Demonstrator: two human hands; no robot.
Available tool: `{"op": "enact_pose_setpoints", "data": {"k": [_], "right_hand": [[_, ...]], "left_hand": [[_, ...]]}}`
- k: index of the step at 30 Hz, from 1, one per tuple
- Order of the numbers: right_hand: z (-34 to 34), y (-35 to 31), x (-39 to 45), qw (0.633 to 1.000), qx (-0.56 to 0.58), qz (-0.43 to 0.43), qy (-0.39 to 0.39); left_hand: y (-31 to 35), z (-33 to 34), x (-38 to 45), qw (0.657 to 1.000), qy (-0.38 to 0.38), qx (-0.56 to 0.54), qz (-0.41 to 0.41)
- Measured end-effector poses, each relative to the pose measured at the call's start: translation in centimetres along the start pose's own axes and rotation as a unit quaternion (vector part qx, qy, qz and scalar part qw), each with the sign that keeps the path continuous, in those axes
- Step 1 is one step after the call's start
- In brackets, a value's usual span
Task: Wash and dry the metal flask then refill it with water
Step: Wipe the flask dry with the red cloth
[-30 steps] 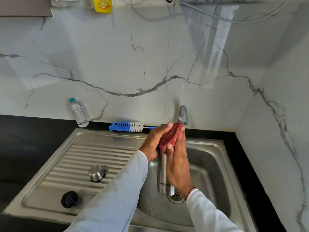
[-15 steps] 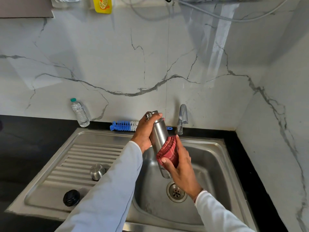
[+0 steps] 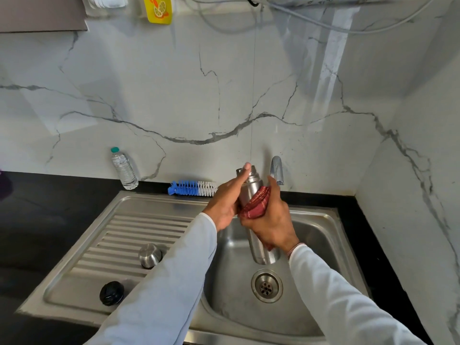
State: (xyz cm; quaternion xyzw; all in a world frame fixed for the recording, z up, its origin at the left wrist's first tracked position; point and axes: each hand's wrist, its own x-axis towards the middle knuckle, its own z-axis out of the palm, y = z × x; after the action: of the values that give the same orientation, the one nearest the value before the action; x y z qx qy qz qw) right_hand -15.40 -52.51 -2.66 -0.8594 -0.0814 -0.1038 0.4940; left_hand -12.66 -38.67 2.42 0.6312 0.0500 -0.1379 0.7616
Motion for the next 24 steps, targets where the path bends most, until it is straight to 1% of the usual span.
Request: {"op": "enact_pose_setpoints", "data": {"k": [2,4,6,8,10,13,16,18,21,23,24], "right_hand": [[-0.8,0.5,0.2,0.996,0.078,0.023,-0.023],[-0.9,0.6,0.2,0.99,0.132,0.036,-0.021],[-0.5,0.8,0.2,0.983,0.175,0.058,-0.012],[-0.1,1.3,0.3,0.973,0.216,0.077,0.0],[0.1,1.4,0.2,0.971,0.226,0.081,0.013],[0.6,0.7,-0.5,0.973,0.217,0.071,0.032],[1.0,-0.3,-0.5,0.978,0.196,0.055,0.044],[0.9,-1.0,0.1,0.983,0.163,0.045,0.074],[0.3,-1.9,1.3,0.988,0.075,0.018,0.134],[0.1,-2.5,2.0,0.987,-0.01,-0.042,0.153],[0.0,-2.6,2.2,0.984,-0.062,-0.078,0.149]], "left_hand": [[0.0,-0.9,0.0,1.0,-0.009,-0.002,-0.014],[-1.0,-1.3,0.0,0.999,0.014,-0.027,-0.019],[-3.2,-0.7,-0.4,1.0,0.025,-0.004,-0.017],[-5.7,0.2,-1.1,1.0,0.011,0.012,-0.023],[-7.4,0.9,-1.5,0.999,-0.008,-0.013,-0.036],[-8.4,1.5,-1.7,0.999,-0.001,-0.037,-0.023],[-8.6,2.2,-1.7,1.0,0.014,-0.017,-0.005],[-8.0,2.3,-1.8,1.0,0.017,0.013,0.011],[-7.3,2.3,-2.3,0.998,0.01,0.057,0.039],[-7.5,2.5,-2.3,0.997,0.008,0.053,0.057],[-7.6,2.5,-2.3,0.997,0.0,0.03,0.066]]}}
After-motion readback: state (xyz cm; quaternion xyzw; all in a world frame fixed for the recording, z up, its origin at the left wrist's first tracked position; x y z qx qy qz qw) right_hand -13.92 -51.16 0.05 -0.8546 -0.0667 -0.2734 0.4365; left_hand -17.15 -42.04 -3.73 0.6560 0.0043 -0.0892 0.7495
